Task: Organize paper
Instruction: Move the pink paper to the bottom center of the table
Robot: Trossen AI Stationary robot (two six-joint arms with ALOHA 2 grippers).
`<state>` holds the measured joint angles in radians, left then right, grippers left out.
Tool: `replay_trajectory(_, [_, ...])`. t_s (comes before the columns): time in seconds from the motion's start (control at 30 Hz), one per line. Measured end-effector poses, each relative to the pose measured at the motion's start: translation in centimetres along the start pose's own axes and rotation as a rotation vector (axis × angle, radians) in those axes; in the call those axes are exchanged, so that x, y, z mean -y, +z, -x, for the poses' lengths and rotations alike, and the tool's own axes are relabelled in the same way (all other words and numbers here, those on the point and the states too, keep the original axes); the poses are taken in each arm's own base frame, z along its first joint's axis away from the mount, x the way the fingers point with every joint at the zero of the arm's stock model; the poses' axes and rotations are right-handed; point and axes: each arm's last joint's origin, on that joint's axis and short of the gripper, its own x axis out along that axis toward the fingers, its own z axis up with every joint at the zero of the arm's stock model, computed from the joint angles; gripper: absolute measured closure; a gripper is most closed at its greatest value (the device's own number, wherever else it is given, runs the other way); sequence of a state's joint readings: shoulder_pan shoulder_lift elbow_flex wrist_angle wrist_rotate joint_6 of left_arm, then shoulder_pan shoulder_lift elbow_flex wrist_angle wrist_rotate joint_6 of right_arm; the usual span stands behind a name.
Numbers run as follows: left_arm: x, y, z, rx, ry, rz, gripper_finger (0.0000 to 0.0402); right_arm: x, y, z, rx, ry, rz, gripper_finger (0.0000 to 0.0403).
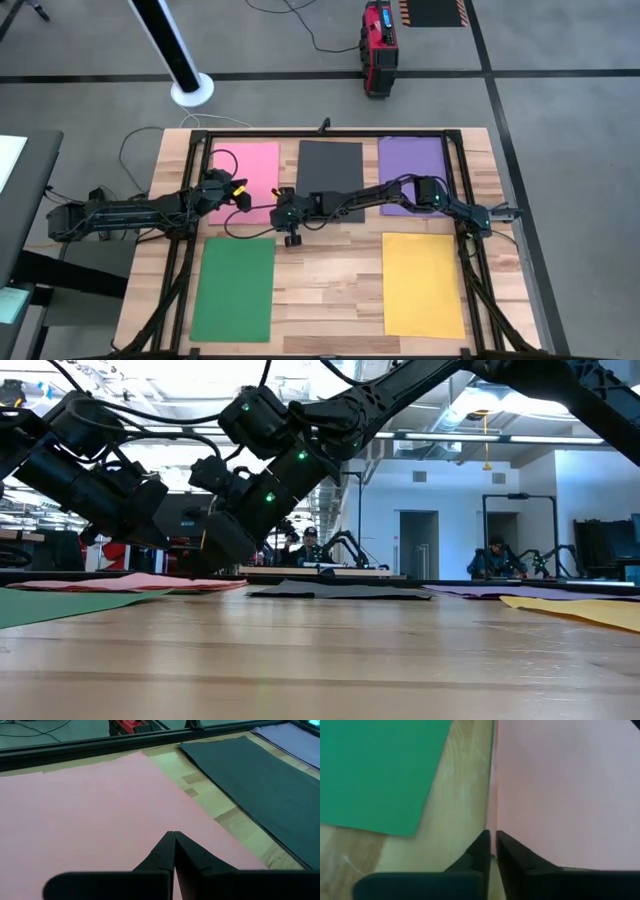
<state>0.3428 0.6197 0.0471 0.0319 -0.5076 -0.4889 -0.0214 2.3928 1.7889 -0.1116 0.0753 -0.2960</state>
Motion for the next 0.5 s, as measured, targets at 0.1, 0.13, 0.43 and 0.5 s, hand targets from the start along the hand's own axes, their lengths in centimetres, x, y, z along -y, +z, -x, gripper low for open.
replay_trajectory(0.1, [0.0, 0.0, 0.0, 0.0, 0.0, -0.003, 0.0401, 0.04, -0.03, 0.0, -0.004, -0.007, 0.025, 0.0328])
replay_trajectory(0.13, [0.0, 0.0, 0.0, 0.0, 0.0, -0.006, 0.0401, 0.05, -0.07, 0.0, -0.009, -0.012, 0.027, 0.0317])
replay_trajectory(0.43, [0.0, 0.0, 0.0, 0.0, 0.0, -0.007, 0.0401, 0.09, -0.59, -0.09, -0.046, -0.043, 0.08, 0.0275])
replay_trajectory(0.5, [0.0, 0.0, 0.0, 0.0, 0.0, -0.007, 0.0401, 0.21, -0.6, -0.1, -0.044, -0.046, 0.079, 0.0277])
